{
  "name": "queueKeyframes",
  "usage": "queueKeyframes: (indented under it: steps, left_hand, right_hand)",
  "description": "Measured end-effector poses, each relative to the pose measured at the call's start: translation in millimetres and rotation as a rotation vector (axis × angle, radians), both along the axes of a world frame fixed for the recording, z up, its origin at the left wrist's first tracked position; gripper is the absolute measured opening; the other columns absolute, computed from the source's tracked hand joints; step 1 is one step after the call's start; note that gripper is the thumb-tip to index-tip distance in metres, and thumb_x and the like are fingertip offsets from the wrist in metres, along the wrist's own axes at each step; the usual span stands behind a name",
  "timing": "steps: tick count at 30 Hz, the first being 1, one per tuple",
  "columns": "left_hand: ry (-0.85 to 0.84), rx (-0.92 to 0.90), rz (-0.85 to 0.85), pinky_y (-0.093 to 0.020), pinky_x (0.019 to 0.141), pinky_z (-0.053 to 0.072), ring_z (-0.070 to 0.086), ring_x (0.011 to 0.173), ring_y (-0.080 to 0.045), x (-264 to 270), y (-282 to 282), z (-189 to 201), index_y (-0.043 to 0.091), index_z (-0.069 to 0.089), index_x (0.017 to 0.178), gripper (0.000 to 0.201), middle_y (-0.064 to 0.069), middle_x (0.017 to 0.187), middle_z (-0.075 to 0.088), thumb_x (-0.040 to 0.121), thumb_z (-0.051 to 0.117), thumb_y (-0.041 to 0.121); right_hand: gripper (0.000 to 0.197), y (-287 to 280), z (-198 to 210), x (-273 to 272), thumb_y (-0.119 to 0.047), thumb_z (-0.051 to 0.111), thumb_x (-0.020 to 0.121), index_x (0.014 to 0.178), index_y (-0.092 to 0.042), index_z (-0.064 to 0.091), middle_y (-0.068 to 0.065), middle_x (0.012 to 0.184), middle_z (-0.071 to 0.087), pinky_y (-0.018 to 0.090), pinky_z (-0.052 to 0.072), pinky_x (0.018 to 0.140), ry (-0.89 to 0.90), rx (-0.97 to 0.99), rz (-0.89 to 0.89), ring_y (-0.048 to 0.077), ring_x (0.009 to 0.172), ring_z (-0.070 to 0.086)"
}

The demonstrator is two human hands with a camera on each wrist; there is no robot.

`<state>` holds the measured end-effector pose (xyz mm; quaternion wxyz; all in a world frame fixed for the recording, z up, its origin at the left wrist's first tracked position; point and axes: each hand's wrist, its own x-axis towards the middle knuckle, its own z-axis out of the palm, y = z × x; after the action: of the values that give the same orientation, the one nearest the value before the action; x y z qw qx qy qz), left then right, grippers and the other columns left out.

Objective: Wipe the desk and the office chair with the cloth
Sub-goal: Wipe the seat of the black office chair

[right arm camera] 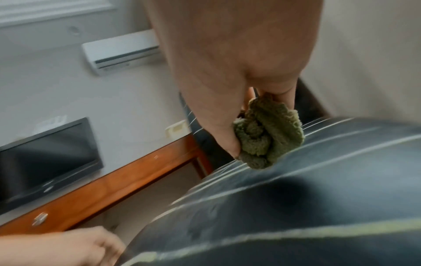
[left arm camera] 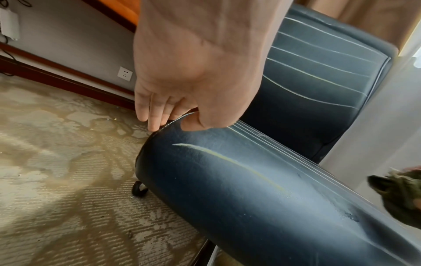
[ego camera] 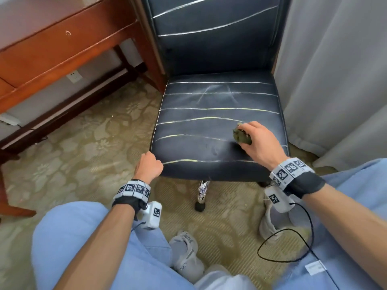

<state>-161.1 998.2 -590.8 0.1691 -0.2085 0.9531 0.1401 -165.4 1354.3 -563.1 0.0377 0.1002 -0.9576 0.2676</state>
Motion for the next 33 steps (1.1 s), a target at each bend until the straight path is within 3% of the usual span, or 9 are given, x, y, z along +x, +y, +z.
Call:
queueKeyframes:
  steps: [5, 10, 14, 16, 21, 26, 31, 33]
  left_hand:
    - [0.026, 0.009, 0.031, -0.048, 0.106, 0.042, 0.051, 0.129, -0.044, 4, 13, 3, -0.004, 0.046, 0.139, 0.046, -0.021, 0.146, 0.043, 0.095, 0.049, 0.008]
    - [0.07, -0.014, 0.056, -0.048, 0.102, 0.046, 0.054, 0.125, -0.043, 10, 20, 5, -0.004, 0.049, 0.136, 0.046, -0.022, 0.141, 0.049, 0.092, 0.053, 0.006]
    - [0.072, -0.048, 0.018, -0.045, 0.089, 0.053, 0.062, 0.108, -0.042, 16, 28, 6, -0.002, 0.062, 0.113, 0.027, -0.023, 0.124, 0.062, 0.088, 0.055, 0.005]
    - [0.074, -0.067, -0.011, -0.043, 0.086, 0.054, 0.062, 0.102, -0.041, 21, 33, 9, 0.002, 0.061, 0.1, 0.014, -0.022, 0.116, 0.065, 0.087, 0.055, 0.004]
    - [0.08, -0.074, -0.084, -0.041, 0.086, 0.053, 0.062, 0.103, -0.041, 30, 38, 16, 0.006, 0.055, 0.094, 0.008, -0.022, 0.116, 0.065, 0.086, 0.054, 0.005]
    - [0.079, -0.081, -0.163, -0.04, 0.082, 0.049, 0.061, 0.104, -0.042, 35, 40, 17, 0.006, 0.054, 0.094, 0.006, -0.023, 0.118, 0.064, 0.087, 0.053, 0.005]
    - [-0.009, -0.133, -0.306, -0.038, 0.082, 0.049, 0.062, 0.106, -0.039, 35, 43, 26, 0.006, 0.056, 0.1, 0.013, -0.02, 0.121, 0.064, 0.09, 0.049, 0.005]
    - [-0.044, -0.161, -0.378, -0.037, 0.081, 0.049, 0.064, 0.104, -0.037, 35, 41, 32, 0.008, 0.058, 0.1, 0.012, -0.018, 0.12, 0.066, 0.09, 0.049, 0.007]
  right_hand:
    - [0.041, 67, 7, 7, -0.016, 0.079, 0.082, 0.121, -0.015, 0.066, 0.015, 0.112, 0.065, 0.044, 0.049, 0.093, -0.058, -0.085, -0.307, 0.04, 0.107, 0.06]
    - [0.038, 99, -2, 20, -0.016, 0.076, 0.082, 0.119, -0.013, 0.066, 0.019, 0.112, 0.063, 0.043, 0.048, 0.093, -0.112, -0.081, -0.429, 0.041, 0.106, 0.059]
    - [0.032, 116, -15, 20, -0.015, 0.074, 0.082, 0.112, -0.01, 0.064, 0.021, 0.111, 0.063, 0.044, 0.05, 0.09, -0.165, -0.096, -0.511, 0.041, 0.104, 0.06]
    - [0.032, 118, -25, 21, -0.014, 0.072, 0.084, 0.114, -0.008, 0.063, 0.023, 0.114, 0.062, 0.044, 0.049, 0.092, -0.167, -0.113, -0.55, 0.043, 0.106, 0.059]
    - [0.03, 96, -51, 31, -0.01, 0.065, 0.091, 0.121, -0.006, 0.059, 0.024, 0.123, 0.056, 0.047, 0.046, 0.097, -0.051, -0.148, -0.697, 0.048, 0.11, 0.056]
    - [0.027, 60, -51, 49, -0.006, 0.063, 0.09, 0.116, -0.008, 0.059, 0.019, 0.123, 0.054, 0.043, 0.046, 0.093, -0.068, -0.131, -0.61, 0.044, 0.109, 0.052]
    - [0.029, 5, -56, 78, -0.007, 0.068, 0.09, 0.117, -0.011, 0.059, 0.012, 0.117, 0.054, 0.041, 0.049, 0.097, -0.103, -0.186, -0.27, 0.035, 0.107, 0.054]
    - [0.03, -1, -51, 79, -0.008, 0.07, 0.088, 0.116, -0.012, 0.06, 0.009, 0.112, 0.056, 0.042, 0.051, 0.095, -0.064, -0.215, -0.216, 0.033, 0.104, 0.057]
